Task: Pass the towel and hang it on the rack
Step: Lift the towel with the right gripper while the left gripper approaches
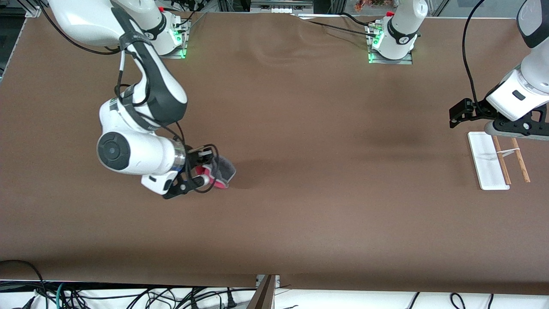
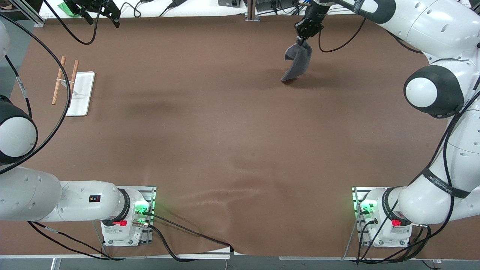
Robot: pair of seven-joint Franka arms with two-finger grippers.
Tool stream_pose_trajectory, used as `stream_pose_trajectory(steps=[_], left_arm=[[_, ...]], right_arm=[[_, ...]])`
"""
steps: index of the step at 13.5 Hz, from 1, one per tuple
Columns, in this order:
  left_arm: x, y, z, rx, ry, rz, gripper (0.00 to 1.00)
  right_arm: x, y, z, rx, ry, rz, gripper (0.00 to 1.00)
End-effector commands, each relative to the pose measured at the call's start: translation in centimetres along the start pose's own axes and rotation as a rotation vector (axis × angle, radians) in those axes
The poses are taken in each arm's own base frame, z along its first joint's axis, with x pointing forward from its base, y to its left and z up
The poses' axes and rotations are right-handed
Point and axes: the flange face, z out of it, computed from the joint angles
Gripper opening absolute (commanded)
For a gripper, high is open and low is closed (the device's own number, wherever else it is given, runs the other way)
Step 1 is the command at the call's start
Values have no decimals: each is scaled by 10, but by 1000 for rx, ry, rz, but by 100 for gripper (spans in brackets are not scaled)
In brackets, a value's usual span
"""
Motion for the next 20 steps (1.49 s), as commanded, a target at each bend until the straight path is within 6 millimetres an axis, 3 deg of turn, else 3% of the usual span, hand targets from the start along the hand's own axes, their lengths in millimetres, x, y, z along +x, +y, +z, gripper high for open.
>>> stream_pose_trajectory(steps=[1,3,6,9,13,16,20], left_arm=[[3,-18,-2,10,-15,1,100],[1,-23,3,5,-35,50,100],[1,-31,17,-42,-82,185,100],[1,-20,31,-179,-102,276,100],[17,5,74,-480,-57,508,100],[30,23,115,-722,29,685,100],[48,54,170,-912,204,925,100]], right_arm=[[6,-48,-16,71,83,-75,0],[5,-95,-23,112,148,-144,0],[1,-158,-16,132,231,-224,0],[-9,-215,-5,108,292,-394,0],[-26,-274,6,116,350,-523,0],[-33,-292,8,122,366,-554,0],[-41,-310,15,122,357,-580,0]])
